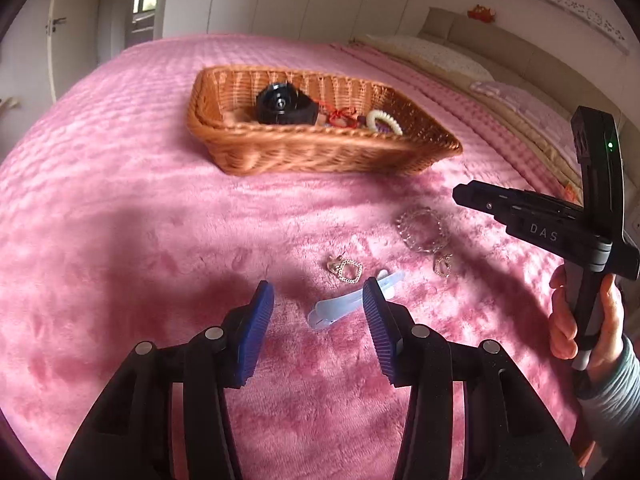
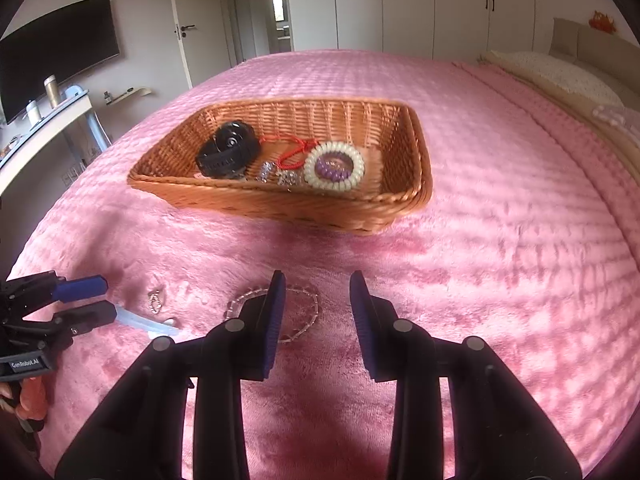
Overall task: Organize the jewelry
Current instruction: 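Grasp the light blue hair clip with the left tool while the right tool grasps the clear bead bracelet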
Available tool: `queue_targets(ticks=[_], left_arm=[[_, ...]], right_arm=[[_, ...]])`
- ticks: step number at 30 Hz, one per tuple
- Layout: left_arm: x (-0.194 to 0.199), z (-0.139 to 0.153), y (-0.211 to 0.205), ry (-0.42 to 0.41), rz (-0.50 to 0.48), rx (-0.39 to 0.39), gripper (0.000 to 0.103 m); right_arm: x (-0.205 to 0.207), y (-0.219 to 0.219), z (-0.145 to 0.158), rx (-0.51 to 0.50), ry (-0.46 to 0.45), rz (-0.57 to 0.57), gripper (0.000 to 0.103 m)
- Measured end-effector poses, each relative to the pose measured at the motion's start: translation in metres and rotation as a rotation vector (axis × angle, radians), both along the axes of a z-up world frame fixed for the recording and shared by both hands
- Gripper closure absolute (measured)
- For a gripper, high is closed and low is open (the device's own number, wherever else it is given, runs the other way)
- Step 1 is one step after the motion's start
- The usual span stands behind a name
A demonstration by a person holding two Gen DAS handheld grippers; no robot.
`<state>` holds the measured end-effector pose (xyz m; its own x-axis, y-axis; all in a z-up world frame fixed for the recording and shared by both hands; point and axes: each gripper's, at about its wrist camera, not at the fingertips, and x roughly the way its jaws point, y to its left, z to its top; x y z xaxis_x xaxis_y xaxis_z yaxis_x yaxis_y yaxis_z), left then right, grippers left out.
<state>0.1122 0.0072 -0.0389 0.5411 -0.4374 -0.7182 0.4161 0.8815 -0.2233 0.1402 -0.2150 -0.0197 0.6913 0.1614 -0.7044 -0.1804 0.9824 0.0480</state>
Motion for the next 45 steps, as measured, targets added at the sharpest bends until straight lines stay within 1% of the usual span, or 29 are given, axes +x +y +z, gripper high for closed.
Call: queue_targets(ticks=[5, 8, 10, 16, 19, 20, 23, 27, 29, 31, 32, 34, 35, 36, 37, 38, 39, 40, 42, 45], left_arm=[[0.008, -0.006, -0.009, 0.019, -0.032, -0.006, 0.059], [0.008, -0.012, -0.013, 0.031, -0.042, 0.005, 0.059], [0.003, -0.012, -0.016, 0.032, -0.056, 0.013, 0.059], [-0.020, -0.010, -0.019, 0.078, -0.125, -0.043, 0.059], [-0.028, -0.008, -0.024, 0.083, -0.138, -0.045, 0.059], [-0.028, -0.009, -0.025, 0.083, -0.135, -0.041, 0.059], [-0.022, -0.012, -0.030, 0.073, -0.090, 0.019, 0.059], [-0.018, -0.015, -0.036, 0.056, -0.070, 0.022, 0.059], [-0.019, -0.017, -0.041, 0.041, -0.064, 0.050, 0.061], [-0.021, -0.019, -0.045, 0.022, -0.054, 0.087, 0.068], [-0.023, -0.019, -0.045, 0.014, -0.049, 0.098, 0.068], [-0.026, -0.019, -0.044, 0.002, -0.034, 0.112, 0.077], [-0.026, -0.019, -0.043, -0.001, -0.024, 0.117, 0.079], [-0.026, -0.019, -0.043, -0.004, -0.013, 0.119, 0.084], [-0.026, -0.019, -0.041, -0.006, -0.006, 0.119, 0.089], [-0.027, -0.018, -0.040, -0.007, 0.002, 0.118, 0.091], [-0.027, -0.018, -0.039, -0.009, 0.007, 0.116, 0.092], [-0.028, -0.018, -0.038, -0.010, 0.011, 0.111, 0.092], [-0.029, -0.018, -0.038, -0.016, 0.015, 0.112, 0.093], [-0.031, -0.015, -0.037, -0.029, 0.018, 0.104, 0.093]], right_arm=[[0.009, -0.001, -0.019, 0.010, 0.043, -0.010, 0.073], [0.011, -0.001, -0.021, 0.011, 0.051, -0.012, 0.073], [0.011, -0.001, -0.022, 0.014, 0.054, -0.010, 0.073], [0.011, -0.004, -0.025, 0.032, 0.057, -0.007, 0.073], [0.009, -0.002, -0.025, 0.026, 0.054, 0.001, 0.073], [0.008, -0.002, -0.025, 0.025, 0.054, 0.002, 0.073], [0.009, -0.004, -0.027, 0.034, 0.060, -0.003, 0.073], [0.016, -0.003, -0.030, 0.037, 0.091, -0.007, 0.073], [0.020, 0.001, -0.032, 0.013, 0.100, -0.010, 0.073], [0.024, 0.007, -0.033, -0.016, 0.113, -0.003, 0.073], [0.025, 0.010, -0.034, -0.031, 0.114, 0.000, 0.073], [0.025, 0.018, -0.035, -0.070, 0.107, 0.007, 0.073], [0.025, 0.021, -0.036, -0.091, 0.105, 0.009, 0.073], [0.023, 0.025, -0.036, -0.114, 0.095, 0.009, 0.075], [0.022, 0.028, -0.036, -0.127, 0.087, 0.015, 0.083], [0.021, 0.031, -0.036, -0.137, 0.080, 0.027, 0.086], [0.018, 0.035, -0.036, -0.152, 0.068, 0.039, 0.093], [0.016, 0.038, -0.036, -0.162, 0.061, 0.048, 0.097], [0.012, 0.042, -0.036, -0.180, 0.040, 0.052, 0.097], [0.004, 0.037, -0.028, -0.144, 0.000, 0.055, 0.097]])
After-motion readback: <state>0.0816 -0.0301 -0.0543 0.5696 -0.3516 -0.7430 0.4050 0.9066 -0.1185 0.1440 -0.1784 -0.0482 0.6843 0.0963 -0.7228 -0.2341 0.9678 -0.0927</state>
